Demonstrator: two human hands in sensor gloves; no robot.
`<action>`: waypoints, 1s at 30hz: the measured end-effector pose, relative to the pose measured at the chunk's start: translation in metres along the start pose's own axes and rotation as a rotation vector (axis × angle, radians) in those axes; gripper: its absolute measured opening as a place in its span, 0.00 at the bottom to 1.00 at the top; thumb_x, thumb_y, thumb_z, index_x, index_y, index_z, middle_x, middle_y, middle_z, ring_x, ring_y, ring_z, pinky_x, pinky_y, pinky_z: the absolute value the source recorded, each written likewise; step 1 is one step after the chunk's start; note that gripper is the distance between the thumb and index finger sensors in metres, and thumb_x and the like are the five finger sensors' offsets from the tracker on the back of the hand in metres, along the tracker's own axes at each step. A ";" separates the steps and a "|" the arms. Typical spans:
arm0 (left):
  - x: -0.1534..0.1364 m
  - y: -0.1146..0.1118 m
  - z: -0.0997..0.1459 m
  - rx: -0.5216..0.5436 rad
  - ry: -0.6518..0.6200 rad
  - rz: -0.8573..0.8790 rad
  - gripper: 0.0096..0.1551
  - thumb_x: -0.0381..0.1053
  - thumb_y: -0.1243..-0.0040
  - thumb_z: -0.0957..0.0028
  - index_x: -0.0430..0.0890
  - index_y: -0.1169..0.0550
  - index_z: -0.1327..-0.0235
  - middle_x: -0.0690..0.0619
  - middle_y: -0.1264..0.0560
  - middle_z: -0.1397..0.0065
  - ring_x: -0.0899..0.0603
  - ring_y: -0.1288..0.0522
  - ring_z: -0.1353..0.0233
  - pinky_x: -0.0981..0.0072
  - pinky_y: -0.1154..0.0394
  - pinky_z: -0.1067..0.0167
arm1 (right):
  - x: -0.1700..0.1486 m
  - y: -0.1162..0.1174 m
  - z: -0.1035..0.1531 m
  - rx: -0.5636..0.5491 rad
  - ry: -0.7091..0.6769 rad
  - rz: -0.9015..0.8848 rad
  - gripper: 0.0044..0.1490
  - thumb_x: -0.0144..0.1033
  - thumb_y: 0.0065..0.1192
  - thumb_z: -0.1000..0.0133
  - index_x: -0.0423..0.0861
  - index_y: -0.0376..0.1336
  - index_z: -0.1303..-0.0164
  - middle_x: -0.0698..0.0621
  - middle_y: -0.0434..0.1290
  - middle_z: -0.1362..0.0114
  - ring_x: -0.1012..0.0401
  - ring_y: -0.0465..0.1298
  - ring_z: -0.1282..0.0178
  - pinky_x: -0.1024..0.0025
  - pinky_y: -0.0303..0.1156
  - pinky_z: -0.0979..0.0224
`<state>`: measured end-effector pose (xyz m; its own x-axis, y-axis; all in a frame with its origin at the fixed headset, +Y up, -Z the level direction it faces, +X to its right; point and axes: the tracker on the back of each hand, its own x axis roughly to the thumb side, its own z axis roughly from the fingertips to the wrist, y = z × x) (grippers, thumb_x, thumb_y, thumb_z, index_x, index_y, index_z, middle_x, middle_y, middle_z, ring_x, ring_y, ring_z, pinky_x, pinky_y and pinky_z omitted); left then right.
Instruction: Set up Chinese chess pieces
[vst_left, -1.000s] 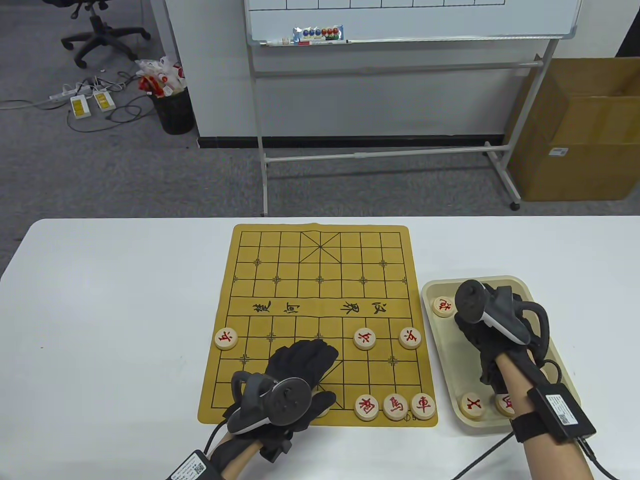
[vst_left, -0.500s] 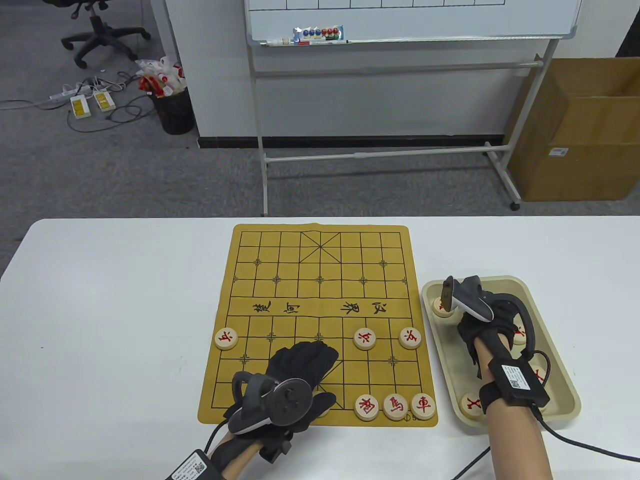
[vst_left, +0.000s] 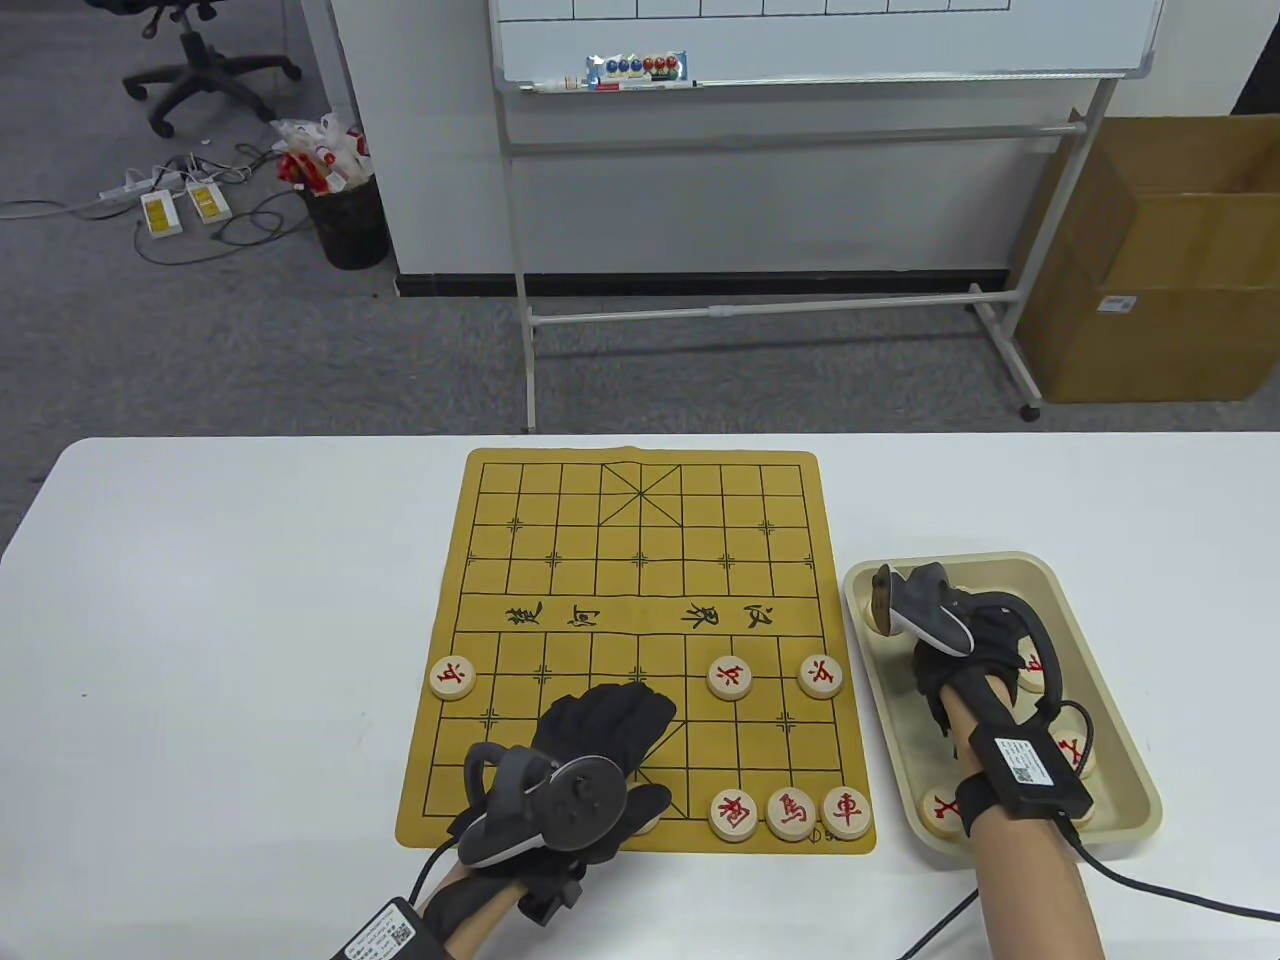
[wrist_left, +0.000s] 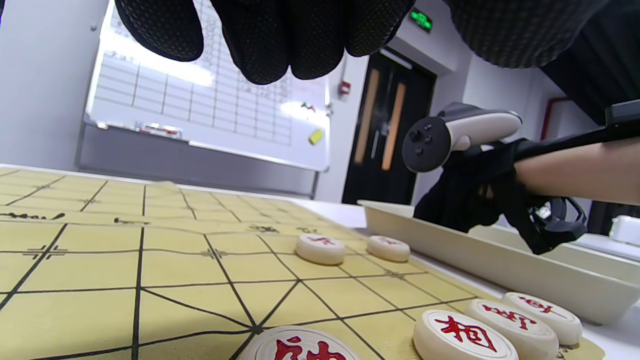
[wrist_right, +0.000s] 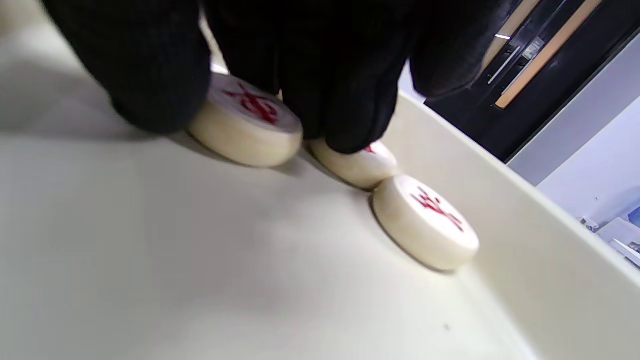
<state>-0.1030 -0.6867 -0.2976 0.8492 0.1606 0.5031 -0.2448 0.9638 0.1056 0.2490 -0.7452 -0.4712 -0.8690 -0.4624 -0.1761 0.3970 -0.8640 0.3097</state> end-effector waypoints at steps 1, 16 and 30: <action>0.000 0.000 0.000 0.000 0.000 -0.001 0.48 0.67 0.45 0.59 0.54 0.40 0.23 0.51 0.37 0.16 0.41 0.35 0.17 0.36 0.37 0.24 | 0.002 0.000 0.001 0.010 -0.003 0.018 0.43 0.53 0.70 0.51 0.53 0.62 0.23 0.48 0.75 0.24 0.51 0.80 0.29 0.45 0.66 0.21; 0.006 -0.002 0.001 0.002 -0.021 -0.006 0.48 0.67 0.45 0.59 0.54 0.40 0.23 0.51 0.37 0.16 0.41 0.35 0.17 0.36 0.37 0.24 | -0.016 -0.016 0.032 -0.089 -0.026 -0.115 0.53 0.55 0.72 0.54 0.43 0.58 0.21 0.40 0.69 0.24 0.50 0.76 0.34 0.39 0.62 0.20; 0.022 0.000 0.005 0.046 -0.065 0.058 0.49 0.66 0.42 0.60 0.55 0.40 0.23 0.53 0.37 0.17 0.42 0.34 0.18 0.38 0.36 0.24 | 0.006 -0.070 0.173 -0.203 -0.612 -0.710 0.50 0.58 0.68 0.51 0.39 0.64 0.24 0.38 0.73 0.28 0.49 0.78 0.39 0.38 0.63 0.22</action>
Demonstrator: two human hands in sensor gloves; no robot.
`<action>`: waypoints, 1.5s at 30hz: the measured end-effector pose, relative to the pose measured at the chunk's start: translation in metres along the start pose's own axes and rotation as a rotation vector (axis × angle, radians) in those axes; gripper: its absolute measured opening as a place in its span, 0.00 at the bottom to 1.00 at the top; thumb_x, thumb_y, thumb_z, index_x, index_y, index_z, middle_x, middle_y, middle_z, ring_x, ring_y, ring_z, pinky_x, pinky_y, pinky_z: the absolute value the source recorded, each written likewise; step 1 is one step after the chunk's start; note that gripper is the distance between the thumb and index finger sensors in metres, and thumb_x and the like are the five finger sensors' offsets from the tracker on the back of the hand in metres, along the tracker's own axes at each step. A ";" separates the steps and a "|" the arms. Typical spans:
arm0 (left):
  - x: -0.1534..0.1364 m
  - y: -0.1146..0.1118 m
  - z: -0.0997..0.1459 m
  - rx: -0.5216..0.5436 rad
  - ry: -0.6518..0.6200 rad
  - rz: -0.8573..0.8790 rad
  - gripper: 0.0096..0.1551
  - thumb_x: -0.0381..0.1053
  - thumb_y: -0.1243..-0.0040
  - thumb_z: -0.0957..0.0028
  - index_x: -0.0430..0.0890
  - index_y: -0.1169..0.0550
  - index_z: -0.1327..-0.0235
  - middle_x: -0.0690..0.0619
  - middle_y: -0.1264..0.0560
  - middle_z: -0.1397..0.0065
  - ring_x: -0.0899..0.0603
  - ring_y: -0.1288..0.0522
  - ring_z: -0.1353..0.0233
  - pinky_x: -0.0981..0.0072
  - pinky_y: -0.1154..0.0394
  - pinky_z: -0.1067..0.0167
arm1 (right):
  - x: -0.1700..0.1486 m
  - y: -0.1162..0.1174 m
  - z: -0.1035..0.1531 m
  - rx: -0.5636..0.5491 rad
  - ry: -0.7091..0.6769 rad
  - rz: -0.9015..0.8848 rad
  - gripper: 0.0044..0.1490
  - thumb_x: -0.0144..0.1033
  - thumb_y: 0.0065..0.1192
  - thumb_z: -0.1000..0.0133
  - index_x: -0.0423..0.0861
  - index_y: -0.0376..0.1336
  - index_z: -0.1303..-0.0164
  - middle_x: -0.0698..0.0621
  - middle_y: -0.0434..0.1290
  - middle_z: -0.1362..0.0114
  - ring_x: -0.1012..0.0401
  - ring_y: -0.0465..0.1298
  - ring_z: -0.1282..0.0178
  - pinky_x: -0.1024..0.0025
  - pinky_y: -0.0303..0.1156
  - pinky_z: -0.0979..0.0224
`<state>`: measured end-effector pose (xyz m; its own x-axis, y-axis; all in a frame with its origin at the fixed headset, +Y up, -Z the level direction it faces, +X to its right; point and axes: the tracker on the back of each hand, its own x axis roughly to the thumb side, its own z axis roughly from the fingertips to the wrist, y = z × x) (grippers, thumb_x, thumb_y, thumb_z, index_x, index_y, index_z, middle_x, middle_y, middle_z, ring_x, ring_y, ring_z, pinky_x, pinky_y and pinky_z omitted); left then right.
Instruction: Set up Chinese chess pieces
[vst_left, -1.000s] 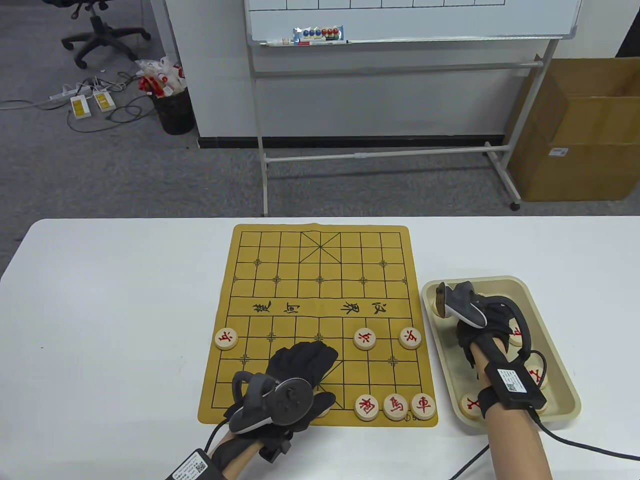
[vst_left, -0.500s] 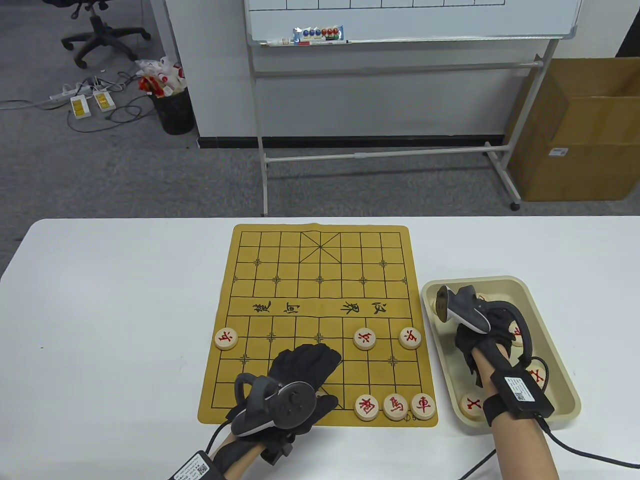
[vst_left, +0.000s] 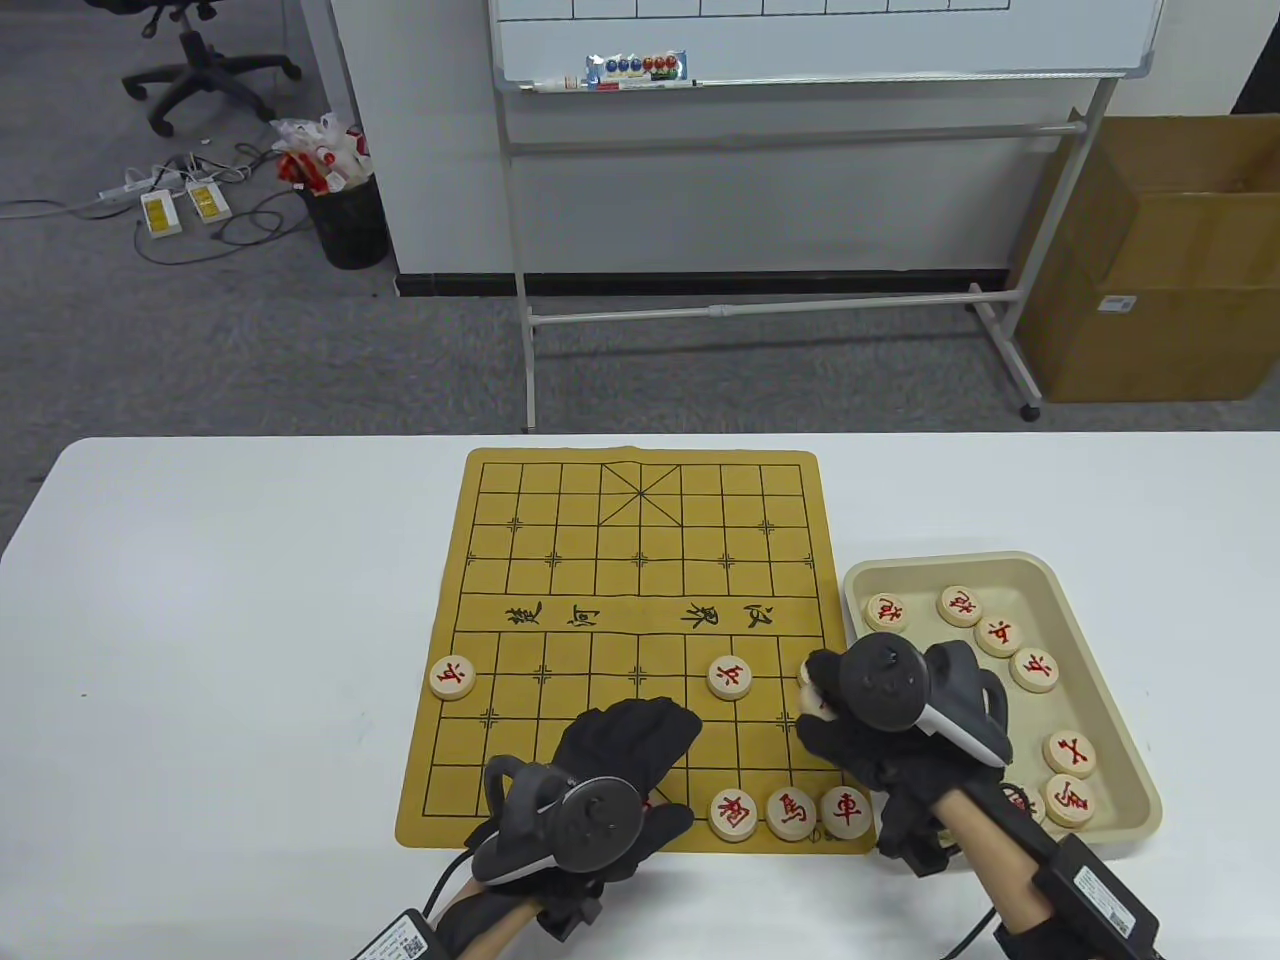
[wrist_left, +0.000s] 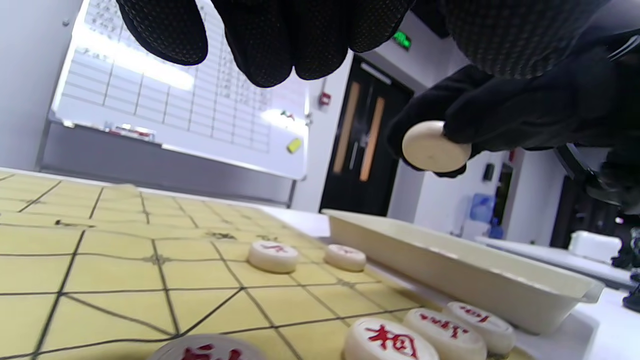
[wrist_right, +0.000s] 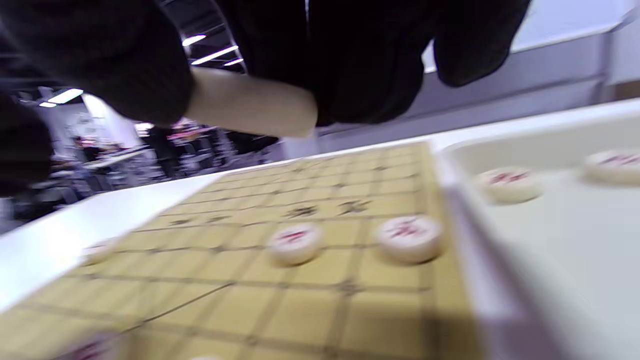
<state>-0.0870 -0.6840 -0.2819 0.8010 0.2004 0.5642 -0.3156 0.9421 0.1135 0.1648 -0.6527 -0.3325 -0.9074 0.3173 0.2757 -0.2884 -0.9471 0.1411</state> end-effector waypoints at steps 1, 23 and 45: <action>0.002 0.001 0.001 0.012 -0.010 0.001 0.48 0.66 0.42 0.60 0.56 0.40 0.23 0.54 0.36 0.17 0.42 0.34 0.18 0.38 0.36 0.24 | 0.009 0.005 0.004 0.016 -0.038 -0.044 0.52 0.58 0.68 0.51 0.38 0.63 0.24 0.38 0.73 0.28 0.49 0.78 0.39 0.38 0.63 0.22; 0.021 0.005 0.008 0.160 -0.138 -0.076 0.28 0.61 0.31 0.67 0.70 0.20 0.49 0.62 0.25 0.30 0.51 0.24 0.29 0.47 0.27 0.27 | 0.026 0.052 0.021 0.234 -0.250 -0.528 0.51 0.57 0.67 0.49 0.35 0.62 0.24 0.36 0.72 0.28 0.47 0.76 0.38 0.36 0.60 0.23; -0.130 0.048 0.055 -0.108 0.243 -0.642 0.29 0.62 0.25 0.76 0.62 0.18 0.57 0.61 0.12 0.47 0.52 0.11 0.46 0.52 0.18 0.38 | 0.037 0.042 0.041 -0.003 -0.191 -0.137 0.48 0.55 0.64 0.48 0.37 0.62 0.23 0.37 0.70 0.27 0.44 0.74 0.34 0.34 0.57 0.22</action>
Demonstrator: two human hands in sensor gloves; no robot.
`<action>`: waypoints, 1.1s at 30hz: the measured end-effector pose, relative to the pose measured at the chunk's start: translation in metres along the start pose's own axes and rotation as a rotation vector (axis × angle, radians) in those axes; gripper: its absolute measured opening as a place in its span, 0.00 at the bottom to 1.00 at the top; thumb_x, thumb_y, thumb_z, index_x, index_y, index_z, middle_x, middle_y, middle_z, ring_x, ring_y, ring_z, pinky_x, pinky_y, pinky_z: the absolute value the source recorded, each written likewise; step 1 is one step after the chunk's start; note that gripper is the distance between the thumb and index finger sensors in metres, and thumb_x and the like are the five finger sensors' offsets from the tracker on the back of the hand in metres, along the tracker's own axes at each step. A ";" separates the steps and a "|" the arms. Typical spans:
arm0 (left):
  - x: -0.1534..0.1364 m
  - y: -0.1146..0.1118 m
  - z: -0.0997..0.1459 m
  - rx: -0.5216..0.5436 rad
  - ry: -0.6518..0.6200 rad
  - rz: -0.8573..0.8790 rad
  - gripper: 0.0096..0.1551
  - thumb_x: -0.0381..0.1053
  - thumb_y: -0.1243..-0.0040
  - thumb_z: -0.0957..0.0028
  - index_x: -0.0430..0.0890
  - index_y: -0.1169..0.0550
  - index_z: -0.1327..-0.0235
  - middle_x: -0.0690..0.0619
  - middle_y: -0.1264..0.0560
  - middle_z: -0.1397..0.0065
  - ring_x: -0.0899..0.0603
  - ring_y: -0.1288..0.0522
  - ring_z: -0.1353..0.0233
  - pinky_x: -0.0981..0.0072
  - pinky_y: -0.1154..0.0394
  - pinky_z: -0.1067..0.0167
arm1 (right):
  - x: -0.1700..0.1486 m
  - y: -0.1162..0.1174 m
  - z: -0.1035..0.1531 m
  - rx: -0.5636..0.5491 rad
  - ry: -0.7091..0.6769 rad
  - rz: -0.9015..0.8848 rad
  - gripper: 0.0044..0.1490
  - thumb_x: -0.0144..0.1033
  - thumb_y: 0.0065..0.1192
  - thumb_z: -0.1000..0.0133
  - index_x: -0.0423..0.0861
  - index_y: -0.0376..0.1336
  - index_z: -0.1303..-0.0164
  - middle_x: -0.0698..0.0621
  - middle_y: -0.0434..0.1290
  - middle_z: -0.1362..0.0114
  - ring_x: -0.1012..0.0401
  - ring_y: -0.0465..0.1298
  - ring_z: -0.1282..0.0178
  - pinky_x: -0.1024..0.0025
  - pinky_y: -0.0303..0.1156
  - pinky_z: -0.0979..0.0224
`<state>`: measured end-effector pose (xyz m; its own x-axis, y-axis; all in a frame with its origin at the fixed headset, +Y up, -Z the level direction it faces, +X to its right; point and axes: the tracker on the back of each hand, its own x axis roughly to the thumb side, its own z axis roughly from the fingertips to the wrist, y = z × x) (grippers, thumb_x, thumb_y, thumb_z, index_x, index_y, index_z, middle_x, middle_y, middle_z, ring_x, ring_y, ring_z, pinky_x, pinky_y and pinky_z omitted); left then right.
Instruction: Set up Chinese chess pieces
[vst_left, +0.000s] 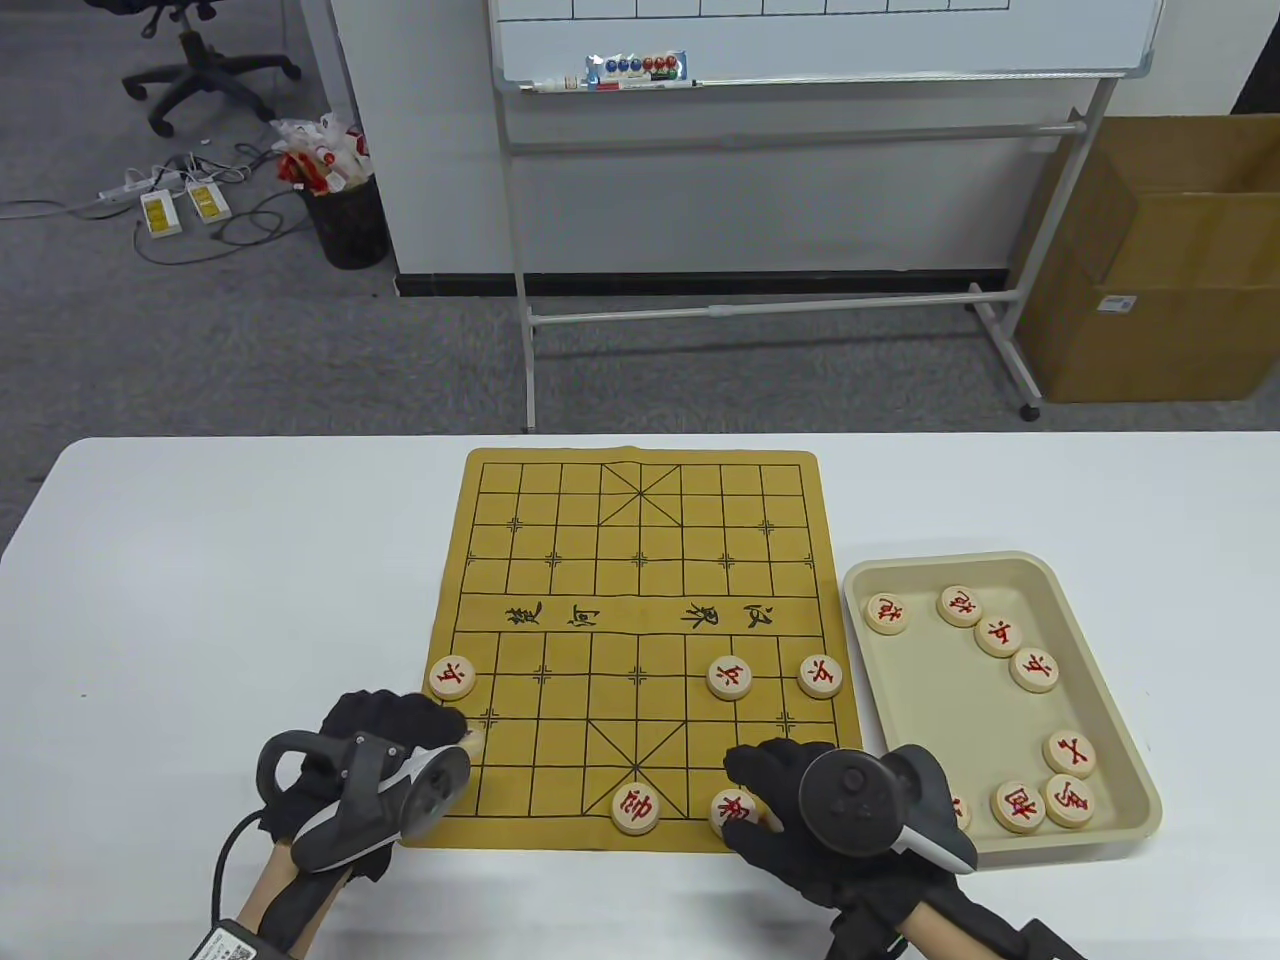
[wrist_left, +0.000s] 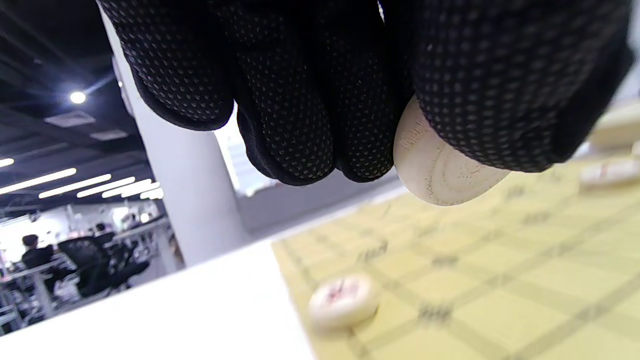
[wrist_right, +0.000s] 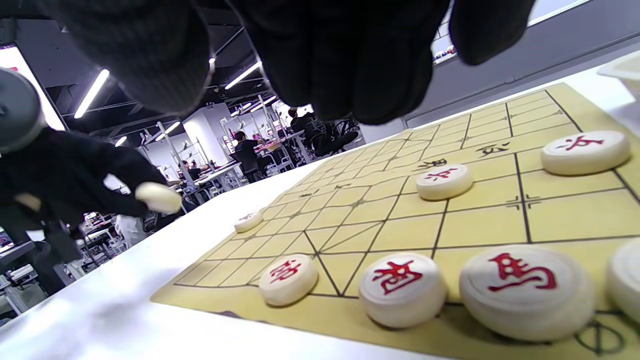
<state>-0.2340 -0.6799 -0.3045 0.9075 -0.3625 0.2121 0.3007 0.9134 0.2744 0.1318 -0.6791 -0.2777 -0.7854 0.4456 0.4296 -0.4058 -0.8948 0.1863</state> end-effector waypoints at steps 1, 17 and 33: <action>0.000 -0.007 0.000 -0.021 -0.003 -0.024 0.29 0.62 0.25 0.76 0.62 0.17 0.57 0.61 0.12 0.47 0.52 0.12 0.46 0.52 0.18 0.38 | 0.000 0.000 0.000 0.006 0.003 0.000 0.48 0.55 0.64 0.47 0.37 0.61 0.23 0.37 0.70 0.26 0.44 0.74 0.34 0.34 0.57 0.22; 0.033 -0.054 0.013 -0.096 -0.158 -0.331 0.31 0.63 0.25 0.78 0.61 0.20 0.58 0.63 0.15 0.45 0.52 0.15 0.42 0.51 0.20 0.34 | 0.000 0.003 0.000 0.048 0.024 0.013 0.47 0.55 0.63 0.47 0.38 0.62 0.23 0.37 0.70 0.27 0.44 0.75 0.35 0.34 0.57 0.22; 0.029 -0.045 0.016 -0.149 -0.179 -0.273 0.30 0.61 0.32 0.69 0.63 0.21 0.49 0.64 0.17 0.39 0.52 0.16 0.36 0.51 0.22 0.31 | -0.001 0.002 0.000 0.039 0.023 0.014 0.47 0.55 0.63 0.47 0.39 0.62 0.23 0.37 0.70 0.27 0.44 0.74 0.35 0.34 0.57 0.22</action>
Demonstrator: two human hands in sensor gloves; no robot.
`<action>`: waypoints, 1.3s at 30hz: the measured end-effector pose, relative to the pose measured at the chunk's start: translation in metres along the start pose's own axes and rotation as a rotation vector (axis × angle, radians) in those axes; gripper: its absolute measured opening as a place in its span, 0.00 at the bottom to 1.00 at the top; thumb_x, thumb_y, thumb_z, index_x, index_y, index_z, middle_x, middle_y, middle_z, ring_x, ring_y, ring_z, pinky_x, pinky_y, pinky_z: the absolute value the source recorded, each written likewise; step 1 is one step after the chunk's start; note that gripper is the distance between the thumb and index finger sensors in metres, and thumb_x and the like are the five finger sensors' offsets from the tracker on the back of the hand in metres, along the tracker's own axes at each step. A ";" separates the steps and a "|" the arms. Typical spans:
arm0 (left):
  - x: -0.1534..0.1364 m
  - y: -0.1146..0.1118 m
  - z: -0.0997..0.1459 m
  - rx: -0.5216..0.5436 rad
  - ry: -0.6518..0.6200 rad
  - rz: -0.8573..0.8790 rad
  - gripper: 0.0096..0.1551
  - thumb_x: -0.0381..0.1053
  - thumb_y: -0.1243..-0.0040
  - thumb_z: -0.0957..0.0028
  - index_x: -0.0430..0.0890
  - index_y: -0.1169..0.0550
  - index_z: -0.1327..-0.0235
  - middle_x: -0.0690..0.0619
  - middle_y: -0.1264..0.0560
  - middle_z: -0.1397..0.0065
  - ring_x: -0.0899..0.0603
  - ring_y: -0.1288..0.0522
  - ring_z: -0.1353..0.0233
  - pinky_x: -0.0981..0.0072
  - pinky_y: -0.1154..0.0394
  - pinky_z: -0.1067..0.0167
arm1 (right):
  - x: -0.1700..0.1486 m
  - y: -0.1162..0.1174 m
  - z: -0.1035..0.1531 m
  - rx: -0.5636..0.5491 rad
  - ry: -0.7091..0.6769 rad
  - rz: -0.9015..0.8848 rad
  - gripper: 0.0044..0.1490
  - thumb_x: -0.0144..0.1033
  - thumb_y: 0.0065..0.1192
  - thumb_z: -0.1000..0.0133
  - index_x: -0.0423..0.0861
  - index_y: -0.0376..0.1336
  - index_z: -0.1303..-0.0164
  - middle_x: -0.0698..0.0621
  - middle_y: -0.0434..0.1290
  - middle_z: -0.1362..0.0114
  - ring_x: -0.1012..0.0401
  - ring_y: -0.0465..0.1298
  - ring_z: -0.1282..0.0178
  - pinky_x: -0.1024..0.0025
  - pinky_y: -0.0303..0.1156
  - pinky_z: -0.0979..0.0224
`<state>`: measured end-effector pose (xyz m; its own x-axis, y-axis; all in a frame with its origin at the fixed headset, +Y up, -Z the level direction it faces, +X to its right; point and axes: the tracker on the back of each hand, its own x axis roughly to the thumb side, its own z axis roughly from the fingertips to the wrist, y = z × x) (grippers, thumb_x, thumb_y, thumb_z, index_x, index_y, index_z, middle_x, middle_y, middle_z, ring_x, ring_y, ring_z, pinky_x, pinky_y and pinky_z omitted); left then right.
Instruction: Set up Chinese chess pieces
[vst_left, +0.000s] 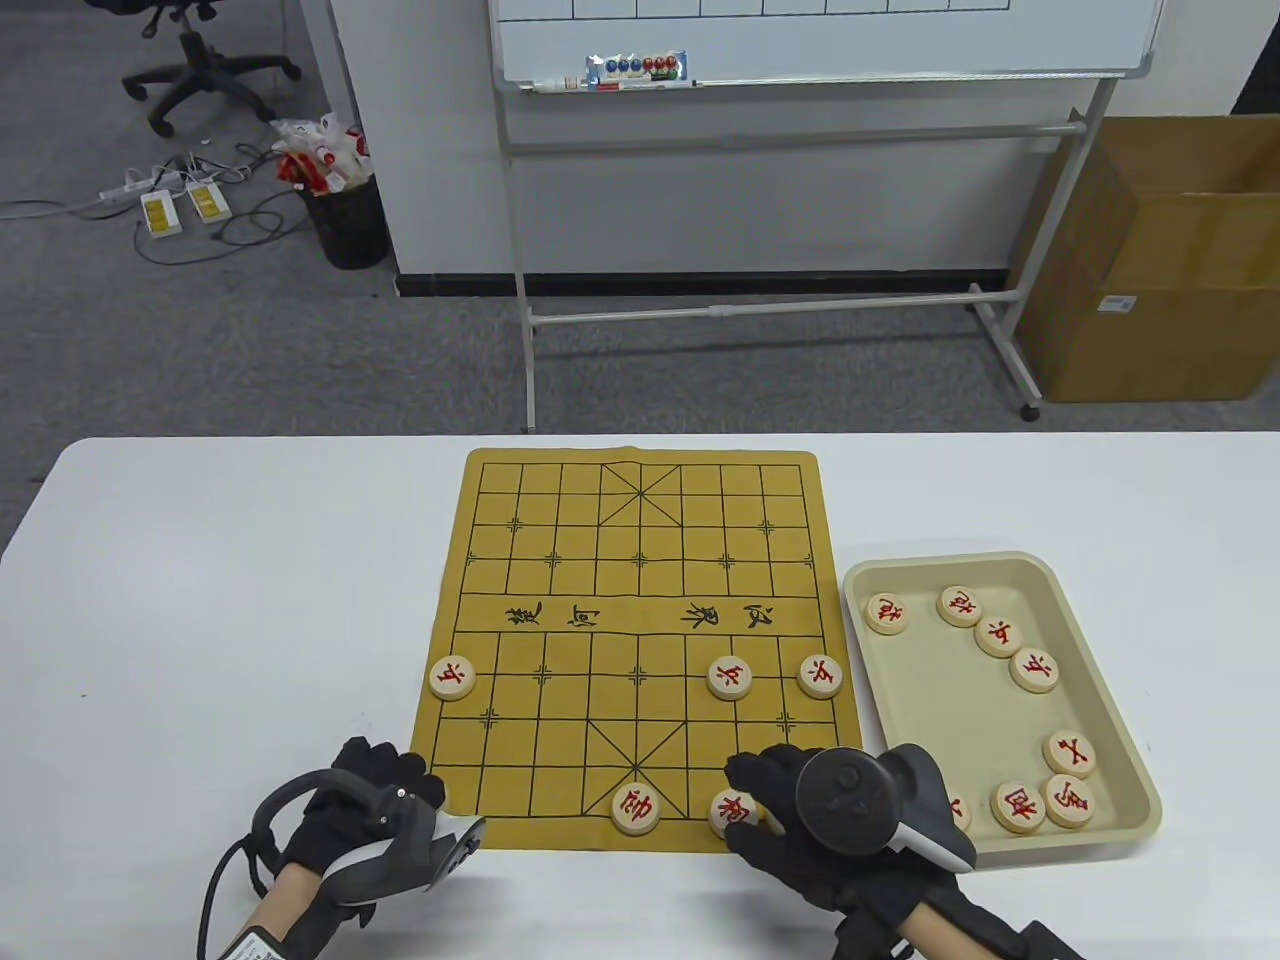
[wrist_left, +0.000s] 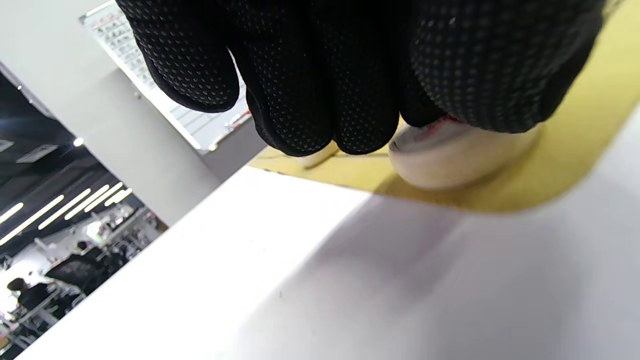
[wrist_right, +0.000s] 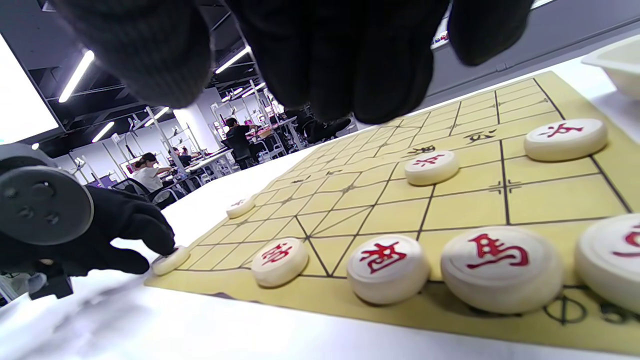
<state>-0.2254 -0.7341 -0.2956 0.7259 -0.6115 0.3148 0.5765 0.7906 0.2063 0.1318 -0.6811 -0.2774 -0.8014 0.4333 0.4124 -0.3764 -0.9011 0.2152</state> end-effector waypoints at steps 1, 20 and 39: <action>-0.004 0.011 -0.002 0.040 0.036 0.043 0.31 0.62 0.33 0.68 0.62 0.22 0.47 0.63 0.18 0.37 0.51 0.17 0.35 0.50 0.23 0.31 | 0.000 0.000 0.000 -0.006 -0.002 -0.002 0.47 0.55 0.63 0.47 0.39 0.62 0.23 0.37 0.70 0.27 0.44 0.74 0.35 0.34 0.57 0.22; 0.057 0.124 -0.045 0.278 -0.057 0.880 0.45 0.67 0.39 0.63 0.57 0.33 0.28 0.56 0.30 0.21 0.44 0.30 0.20 0.39 0.34 0.24 | -0.008 -0.003 0.003 -0.200 -0.064 -0.037 0.45 0.54 0.64 0.48 0.42 0.62 0.24 0.39 0.69 0.24 0.44 0.74 0.31 0.36 0.60 0.22; 0.065 0.113 -0.042 0.320 -0.056 0.886 0.46 0.67 0.40 0.62 0.55 0.34 0.27 0.54 0.32 0.20 0.43 0.32 0.19 0.38 0.35 0.24 | -0.048 -0.045 0.002 -0.397 0.078 -0.009 0.45 0.52 0.66 0.49 0.43 0.61 0.23 0.39 0.67 0.21 0.45 0.73 0.27 0.37 0.60 0.21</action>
<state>-0.0975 -0.6855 -0.2906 0.8267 0.2121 0.5211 -0.3129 0.9431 0.1126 0.1882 -0.6616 -0.3047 -0.8241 0.4524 0.3408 -0.5219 -0.8403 -0.1468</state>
